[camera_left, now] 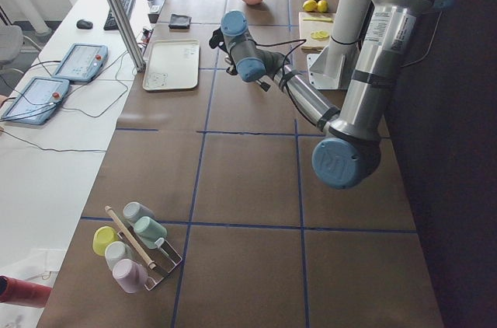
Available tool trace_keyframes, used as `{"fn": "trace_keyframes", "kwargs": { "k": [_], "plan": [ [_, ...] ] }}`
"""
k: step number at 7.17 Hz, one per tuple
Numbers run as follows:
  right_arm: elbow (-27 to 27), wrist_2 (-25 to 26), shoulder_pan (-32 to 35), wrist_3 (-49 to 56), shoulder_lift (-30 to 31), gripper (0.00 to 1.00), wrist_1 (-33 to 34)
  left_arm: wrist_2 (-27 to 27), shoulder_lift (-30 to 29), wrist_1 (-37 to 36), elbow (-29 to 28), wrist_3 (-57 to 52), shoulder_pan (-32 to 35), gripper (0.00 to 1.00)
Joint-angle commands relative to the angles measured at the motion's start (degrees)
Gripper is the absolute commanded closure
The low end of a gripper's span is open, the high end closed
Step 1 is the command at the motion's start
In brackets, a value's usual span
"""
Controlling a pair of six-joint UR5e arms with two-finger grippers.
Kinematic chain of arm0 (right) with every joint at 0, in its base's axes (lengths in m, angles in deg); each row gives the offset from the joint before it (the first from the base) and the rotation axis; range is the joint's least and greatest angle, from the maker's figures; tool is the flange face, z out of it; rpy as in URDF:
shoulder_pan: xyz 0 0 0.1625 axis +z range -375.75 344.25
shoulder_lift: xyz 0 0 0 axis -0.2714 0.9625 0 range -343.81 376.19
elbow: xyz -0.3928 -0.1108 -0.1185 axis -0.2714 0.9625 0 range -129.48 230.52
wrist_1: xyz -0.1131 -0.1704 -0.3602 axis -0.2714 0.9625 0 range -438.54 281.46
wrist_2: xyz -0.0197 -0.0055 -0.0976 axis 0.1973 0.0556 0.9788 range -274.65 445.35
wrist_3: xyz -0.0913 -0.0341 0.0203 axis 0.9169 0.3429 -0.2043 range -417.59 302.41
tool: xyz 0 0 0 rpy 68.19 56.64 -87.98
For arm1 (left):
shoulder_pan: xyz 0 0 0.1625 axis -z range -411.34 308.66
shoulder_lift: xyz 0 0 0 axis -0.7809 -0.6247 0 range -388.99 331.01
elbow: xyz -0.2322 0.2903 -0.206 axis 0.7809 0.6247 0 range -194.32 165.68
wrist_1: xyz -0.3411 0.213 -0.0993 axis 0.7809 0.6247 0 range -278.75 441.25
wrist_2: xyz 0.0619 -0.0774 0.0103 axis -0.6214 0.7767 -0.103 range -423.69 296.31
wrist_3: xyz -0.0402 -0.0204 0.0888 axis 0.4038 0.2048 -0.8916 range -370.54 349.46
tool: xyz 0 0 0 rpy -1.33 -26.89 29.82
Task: Mash ice and strawberries in cup
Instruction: 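Bring the metal muddler in the left gripper over the blue cup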
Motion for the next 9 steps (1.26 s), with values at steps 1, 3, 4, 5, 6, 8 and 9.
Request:
{"fn": "trace_keyframes", "kwargs": {
  "k": [1, 3, 4, 5, 6, 8, 9],
  "plan": [
    [0.1, -0.7, 0.0, 0.0, -0.2, 0.00, 0.0, -18.5, -6.7, 13.8, 0.7, 0.7, -7.9, 0.99],
    [0.0, -1.0, 0.1, 0.0, -0.3, 0.00, 0.0, -42.9, -6.4, 27.6, -1.0, 0.3, -19.5, 0.98],
    [0.0, -1.0, 0.1, 0.0, -0.3, 0.00, 0.0, -51.1, -6.6, 34.0, -3.7, -1.5, -24.6, 0.98],
    [0.0, -1.0, 0.2, 0.0, -0.3, 0.00, 0.0, -59.5, -7.0, 45.3, -8.7, -7.1, -28.9, 0.98],
    [0.0, -1.0, 0.6, 0.0, -0.3, 0.00, 0.0, -66.8, -7.2, 54.0, -14.1, -10.6, -32.3, 0.98],
    [-0.8, -1.1, 0.7, 0.0, -0.2, 0.00, 0.3, -68.9, -7.5, 58.1, -15.8, -13.7, -33.8, 0.96],
    [-0.8, -1.1, 0.7, 0.0, -0.3, 0.00, 0.4, -68.9, -7.9, 60.1, -17.8, -14.6, -34.2, 0.96]
  ]
}}
